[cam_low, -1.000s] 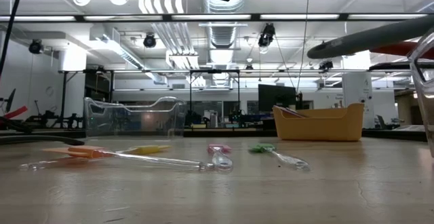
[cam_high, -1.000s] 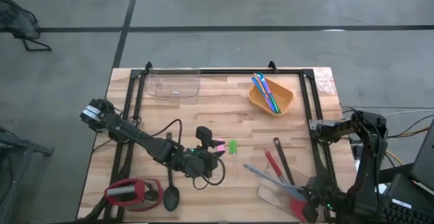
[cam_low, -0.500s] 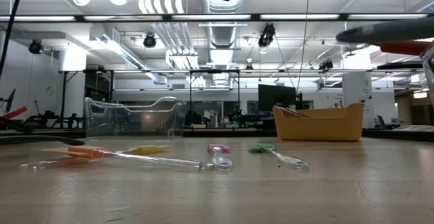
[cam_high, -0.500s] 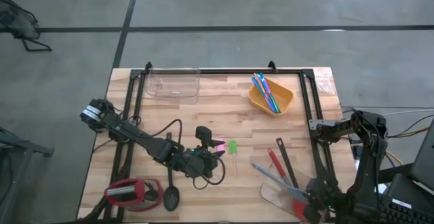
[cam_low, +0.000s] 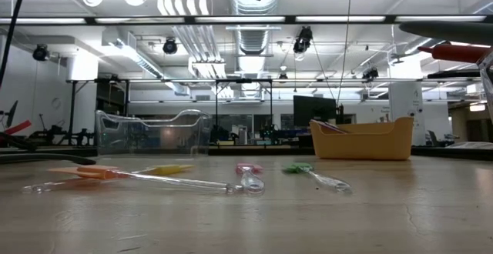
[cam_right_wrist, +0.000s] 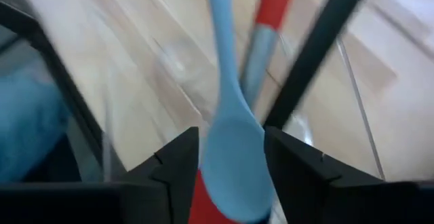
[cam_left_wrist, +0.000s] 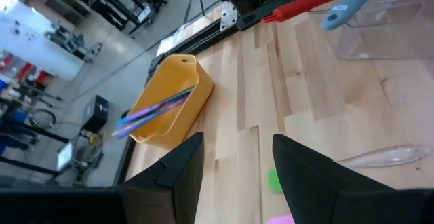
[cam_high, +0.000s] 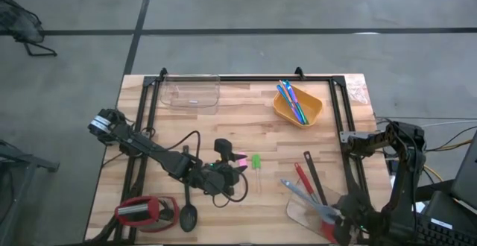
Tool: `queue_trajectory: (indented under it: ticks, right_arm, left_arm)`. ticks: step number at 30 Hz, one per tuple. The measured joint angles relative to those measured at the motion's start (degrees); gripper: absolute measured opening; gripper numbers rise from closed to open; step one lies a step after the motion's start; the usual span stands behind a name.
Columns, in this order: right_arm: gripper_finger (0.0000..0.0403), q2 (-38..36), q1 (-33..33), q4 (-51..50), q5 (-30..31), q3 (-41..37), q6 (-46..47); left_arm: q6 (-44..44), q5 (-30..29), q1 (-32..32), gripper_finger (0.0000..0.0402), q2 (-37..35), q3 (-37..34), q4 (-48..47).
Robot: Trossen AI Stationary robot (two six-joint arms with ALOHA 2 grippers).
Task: Pick & Place Kitchen Items
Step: Put the black serving spoon into the bottom transparent bin
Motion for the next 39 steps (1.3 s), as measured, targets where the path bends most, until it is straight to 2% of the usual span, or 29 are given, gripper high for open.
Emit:
queue_trajectory:
  ticks: [4,7,14,20,23,26,29,33,39]
  right_arm:
    - [0.0183,-1.5,-1.1,0.1,7.8,0.2,-4.9]
    - [0.019,-1.7,-3.2,0.2,12.6,0.6,-10.1]
    - [0.0198,-2.0,-9.4,0.3,19.4,1.5,-20.5]
    - [0.0188,-2.0,-15.0,0.2,22.4,1.5,-27.4]
    - [0.018,-2.0,-17.3,0.2,22.8,1.5,-31.0]
    - [0.0172,-2.1,-19.5,0.2,24.1,1.4,-34.3]
    - [0.0165,-2.1,-21.6,0.1,24.3,1.4,-36.7]
    - [0.0156,-2.1,-23.1,0.2,24.2,1.4,-39.3]
    - [0.0141,-2.1,-24.1,0.1,24.2,1.4,-42.6]
  left_arm:
    - [-4.8,0.5,-0.1,0.0182,0.0,0.0,-3.7]
    - [-9.7,2.1,-0.4,0.0182,-0.3,0.0,-10.1]
    - [-29.4,4.2,-0.9,0.0182,-1.9,0.0,-27.4]
    - [-54.0,6.4,-1.2,0.0181,-1.9,0.0,-41.7]
    - [-69.8,9.7,-1.2,0.0181,-1.9,-0.7,-50.1]
    - [-80.9,14.4,-1.5,0.0181,-1.9,-3.3,-55.9]
    - [-86.7,19.9,-1.6,0.0181,-1.9,-6.9,-57.1]
    - [-89.7,26.4,-1.5,0.0181,-1.9,-11.2,-55.6]
    - [-96.0,32.5,-2.3,0.0181,-1.8,-15.6,-50.3]
